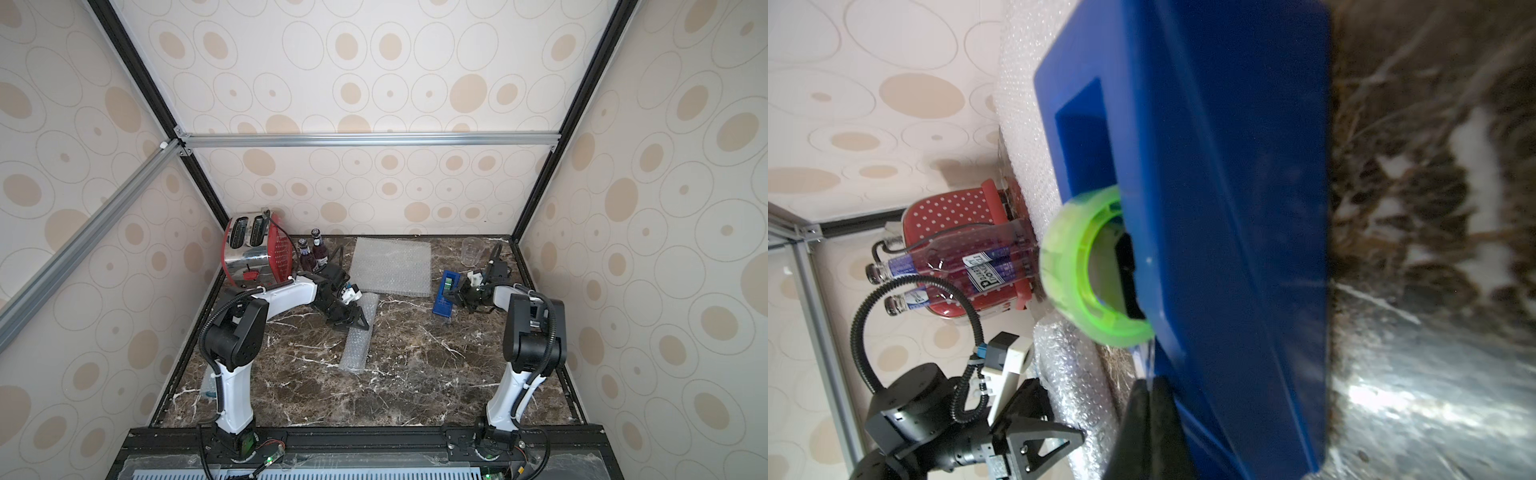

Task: Wrap wine bottles in bubble wrap
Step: Tear off the tape using the Tape Cutter.

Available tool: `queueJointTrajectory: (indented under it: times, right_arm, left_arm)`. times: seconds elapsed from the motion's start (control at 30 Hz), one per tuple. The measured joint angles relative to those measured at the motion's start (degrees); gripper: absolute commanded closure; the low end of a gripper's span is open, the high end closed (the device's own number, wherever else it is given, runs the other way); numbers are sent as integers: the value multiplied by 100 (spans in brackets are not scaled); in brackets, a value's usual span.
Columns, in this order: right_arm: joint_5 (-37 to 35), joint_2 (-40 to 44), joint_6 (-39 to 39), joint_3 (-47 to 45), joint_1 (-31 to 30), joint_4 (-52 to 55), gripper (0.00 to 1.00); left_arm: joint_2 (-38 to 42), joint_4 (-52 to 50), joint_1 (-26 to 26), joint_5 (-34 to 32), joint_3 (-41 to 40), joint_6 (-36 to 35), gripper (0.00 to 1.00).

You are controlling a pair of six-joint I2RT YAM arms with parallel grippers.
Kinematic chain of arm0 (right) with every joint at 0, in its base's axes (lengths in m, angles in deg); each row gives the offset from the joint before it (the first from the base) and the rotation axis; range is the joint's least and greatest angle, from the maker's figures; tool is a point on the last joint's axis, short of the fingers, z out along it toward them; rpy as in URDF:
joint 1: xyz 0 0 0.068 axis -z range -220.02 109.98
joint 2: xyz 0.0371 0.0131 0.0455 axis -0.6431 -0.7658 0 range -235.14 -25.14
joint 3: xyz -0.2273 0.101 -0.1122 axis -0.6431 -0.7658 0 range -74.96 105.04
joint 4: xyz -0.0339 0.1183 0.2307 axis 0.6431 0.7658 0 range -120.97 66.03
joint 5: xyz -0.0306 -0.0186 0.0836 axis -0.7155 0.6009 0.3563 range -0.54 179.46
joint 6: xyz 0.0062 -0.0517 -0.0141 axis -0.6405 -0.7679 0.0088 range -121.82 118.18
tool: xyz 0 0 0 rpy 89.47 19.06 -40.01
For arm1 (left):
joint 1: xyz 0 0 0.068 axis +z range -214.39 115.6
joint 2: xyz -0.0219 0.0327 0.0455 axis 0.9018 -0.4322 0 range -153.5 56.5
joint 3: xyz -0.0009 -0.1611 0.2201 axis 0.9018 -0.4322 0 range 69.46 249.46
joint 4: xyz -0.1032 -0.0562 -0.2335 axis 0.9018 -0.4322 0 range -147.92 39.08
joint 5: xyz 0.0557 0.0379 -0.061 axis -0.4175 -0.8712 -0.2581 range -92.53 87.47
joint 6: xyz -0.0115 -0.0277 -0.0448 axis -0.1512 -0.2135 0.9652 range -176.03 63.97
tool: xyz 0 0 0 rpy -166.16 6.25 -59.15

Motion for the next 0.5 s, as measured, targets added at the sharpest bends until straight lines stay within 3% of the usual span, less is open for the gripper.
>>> queueJointTrajectory:
  times: [0.5]
  right_arm:
    - [275, -2, 1193, -35, -4, -811, 100]
  left_arm:
    - [0, -11, -17, -33, 15, -26, 51]
